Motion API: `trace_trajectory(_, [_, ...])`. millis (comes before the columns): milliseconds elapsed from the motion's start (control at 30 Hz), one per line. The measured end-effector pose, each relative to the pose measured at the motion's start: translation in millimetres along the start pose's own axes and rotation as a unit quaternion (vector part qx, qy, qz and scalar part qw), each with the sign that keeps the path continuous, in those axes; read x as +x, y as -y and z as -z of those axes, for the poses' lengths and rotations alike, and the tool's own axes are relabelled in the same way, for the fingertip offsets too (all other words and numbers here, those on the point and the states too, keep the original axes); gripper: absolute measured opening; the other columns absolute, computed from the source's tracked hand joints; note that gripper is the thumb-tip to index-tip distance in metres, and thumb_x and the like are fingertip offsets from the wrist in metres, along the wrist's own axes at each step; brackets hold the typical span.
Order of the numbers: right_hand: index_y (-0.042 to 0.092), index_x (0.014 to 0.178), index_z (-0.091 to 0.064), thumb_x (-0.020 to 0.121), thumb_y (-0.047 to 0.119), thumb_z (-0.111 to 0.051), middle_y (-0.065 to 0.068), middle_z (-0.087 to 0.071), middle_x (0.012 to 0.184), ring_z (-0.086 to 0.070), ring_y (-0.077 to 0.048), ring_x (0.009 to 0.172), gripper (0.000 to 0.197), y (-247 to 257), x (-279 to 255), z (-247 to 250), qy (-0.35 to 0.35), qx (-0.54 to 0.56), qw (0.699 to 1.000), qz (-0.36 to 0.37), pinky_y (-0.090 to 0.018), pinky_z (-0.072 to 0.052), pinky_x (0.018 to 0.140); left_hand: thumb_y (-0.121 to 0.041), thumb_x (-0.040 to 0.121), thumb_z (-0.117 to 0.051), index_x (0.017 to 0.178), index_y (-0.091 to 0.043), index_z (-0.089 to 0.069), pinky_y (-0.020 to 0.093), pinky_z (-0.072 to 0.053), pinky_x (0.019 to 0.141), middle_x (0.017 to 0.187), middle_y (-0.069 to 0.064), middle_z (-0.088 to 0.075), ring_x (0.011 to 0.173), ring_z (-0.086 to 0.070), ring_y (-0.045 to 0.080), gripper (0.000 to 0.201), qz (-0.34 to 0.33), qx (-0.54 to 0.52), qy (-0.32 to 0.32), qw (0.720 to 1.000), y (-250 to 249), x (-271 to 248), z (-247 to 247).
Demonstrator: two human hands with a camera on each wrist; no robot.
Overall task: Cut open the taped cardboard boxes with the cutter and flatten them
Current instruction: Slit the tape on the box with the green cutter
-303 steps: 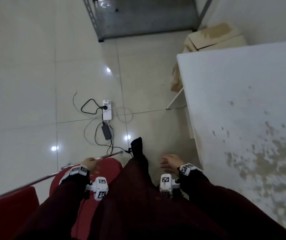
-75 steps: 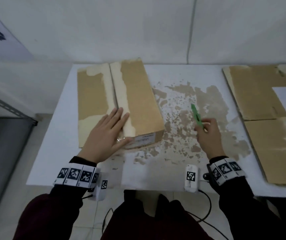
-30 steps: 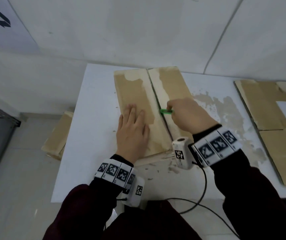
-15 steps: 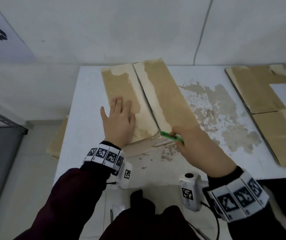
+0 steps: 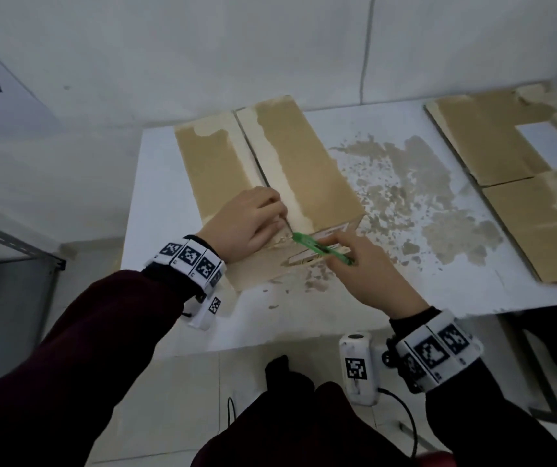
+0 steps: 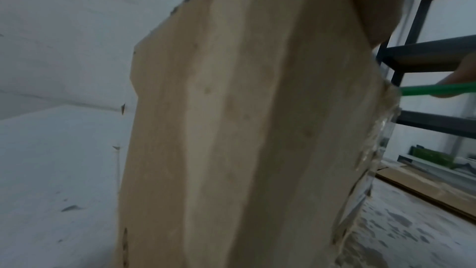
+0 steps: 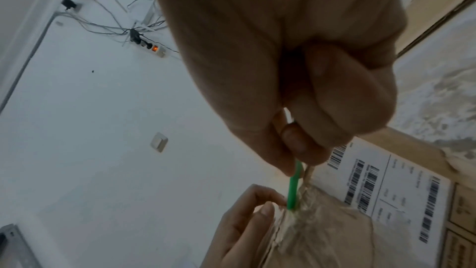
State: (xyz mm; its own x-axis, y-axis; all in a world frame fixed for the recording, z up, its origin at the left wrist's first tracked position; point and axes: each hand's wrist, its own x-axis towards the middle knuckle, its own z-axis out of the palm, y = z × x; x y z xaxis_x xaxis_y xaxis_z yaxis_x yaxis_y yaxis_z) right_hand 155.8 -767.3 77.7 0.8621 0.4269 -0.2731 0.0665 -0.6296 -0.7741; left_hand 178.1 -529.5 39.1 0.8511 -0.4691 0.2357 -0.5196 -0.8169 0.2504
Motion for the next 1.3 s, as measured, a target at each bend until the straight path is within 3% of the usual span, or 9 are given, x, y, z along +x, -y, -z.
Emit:
trace_trajectory(267, [0.020, 0.110, -0.058, 0.096, 0.015, -0.047, 0.000, -0.047, 0.057, -0.037, -0.008, 0.039, 0.019, -4, -7, -21, -0.057, -0.006, 0.997, 0.048, -0.019, -0.027, 0.040, -0.029, 0.099, -0.037, 0.090, -0.008, -0.055, 0.039, -0.034, 0.090, 0.094, 0.008, -0.050, 0.088, -0.045, 0.028, 0.029, 0.016, 0.029, -0.029, 0.999, -4, 11, -3])
trace_trajectory(500, [0.026, 0.105, -0.062, 0.094, 0.020, -0.051, 0.001, -0.052, 0.066, -0.042, -0.003, 0.045, 0.016, -14, 2, -10, -0.029, 0.088, 0.996, 0.004, -0.015, -0.030, 0.045, -0.024, 0.098, -0.038, 0.089, -0.010, -0.055, 0.038, -0.020, 0.105, 0.089, 0.004, -0.051, 0.089, -0.047, 0.026, 0.024, 0.010, 0.051, -0.063, 0.997, -4, 9, -4])
trace_trajectory(600, [0.025, 0.105, -0.062, 0.094, 0.019, -0.052, -0.006, -0.057, 0.073, -0.043, -0.007, 0.051, 0.016, -12, 0, -15, -0.041, 0.098, 0.994, 0.012, -0.014, -0.031, 0.045, -0.023, 0.098, -0.037, 0.089, -0.011, -0.054, 0.040, -0.020, 0.105, 0.090, 0.003, -0.050, 0.090, -0.048, 0.025, 0.023, 0.015, 0.053, -0.071, 0.996, -2, 7, -3])
trace_trajectory(733, [0.024, 0.106, -0.063, 0.094, 0.019, -0.052, 0.006, -0.048, 0.059, -0.038, -0.003, 0.039, 0.017, -13, -2, -5, -0.010, 0.096, 0.995, 0.013, -0.013, -0.028, 0.040, -0.027, 0.099, -0.033, 0.090, -0.012, -0.054, 0.044, -0.019, 0.107, 0.091, 0.002, -0.050, 0.092, -0.049, 0.024, 0.028, 0.013, 0.058, -0.059, 0.996, -6, 4, -2])
trace_trajectory(833, [0.026, 0.103, -0.062, 0.094, 0.018, -0.052, 0.000, -0.051, 0.063, -0.038, -0.006, 0.046, 0.016, -14, 0, -9, -0.040, 0.086, 0.995, 0.014, -0.013, -0.030, 0.042, -0.027, 0.100, -0.033, 0.089, -0.012, -0.053, 0.047, -0.022, 0.106, 0.089, 0.002, -0.049, 0.090, -0.048, 0.023, 0.028, 0.026, 0.052, -0.071, 0.996, -6, 9, -2])
trace_trajectory(967, [0.024, 0.103, -0.062, 0.094, 0.017, -0.052, 0.002, -0.047, 0.059, -0.038, -0.004, 0.037, 0.015, -10, -6, -4, -0.009, 0.082, 0.996, 0.019, -0.012, -0.027, 0.039, -0.021, 0.097, -0.037, 0.087, -0.013, -0.053, 0.046, -0.020, 0.107, 0.087, 0.000, -0.048, 0.089, -0.046, 0.020, 0.021, 0.040, 0.059, -0.082, 0.994, -5, 13, -6])
trace_trajectory(1033, [0.026, 0.104, -0.062, 0.094, 0.020, -0.052, -0.002, -0.052, 0.062, -0.040, -0.004, 0.042, 0.015, -7, -8, 4, -0.014, 0.076, 0.997, 0.028, -0.014, -0.029, 0.043, -0.021, 0.097, -0.036, 0.087, -0.013, -0.053, 0.046, -0.020, 0.107, 0.087, 0.001, -0.048, 0.089, -0.046, 0.021, 0.021, 0.042, 0.059, -0.084, 0.994, -7, 14, -6])
trace_trajectory(1133, [0.027, 0.104, -0.060, 0.095, 0.020, -0.050, -0.013, -0.062, 0.078, -0.047, -0.018, 0.057, 0.016, -4, -2, 2, -0.064, 0.042, 0.996, 0.038, -0.023, -0.032, 0.047, -0.023, 0.099, -0.033, 0.088, -0.012, -0.053, 0.044, -0.019, 0.107, 0.088, 0.002, -0.049, 0.089, -0.047, 0.023, 0.026, 0.046, 0.057, -0.093, 0.993, -9, 16, -4])
trace_trajectory(1300, [0.023, 0.107, -0.064, 0.093, 0.017, -0.055, 0.004, -0.057, 0.073, -0.049, -0.008, 0.054, 0.018, 1, -2, -25, 0.026, 0.054, 0.998, 0.035, -0.017, -0.038, 0.050, -0.022, 0.098, -0.037, 0.088, -0.012, -0.053, 0.045, -0.026, 0.101, 0.088, 0.002, -0.049, 0.088, -0.047, 0.024, 0.021, 0.046, 0.065, -0.085, 0.993, -9, 16, -5])
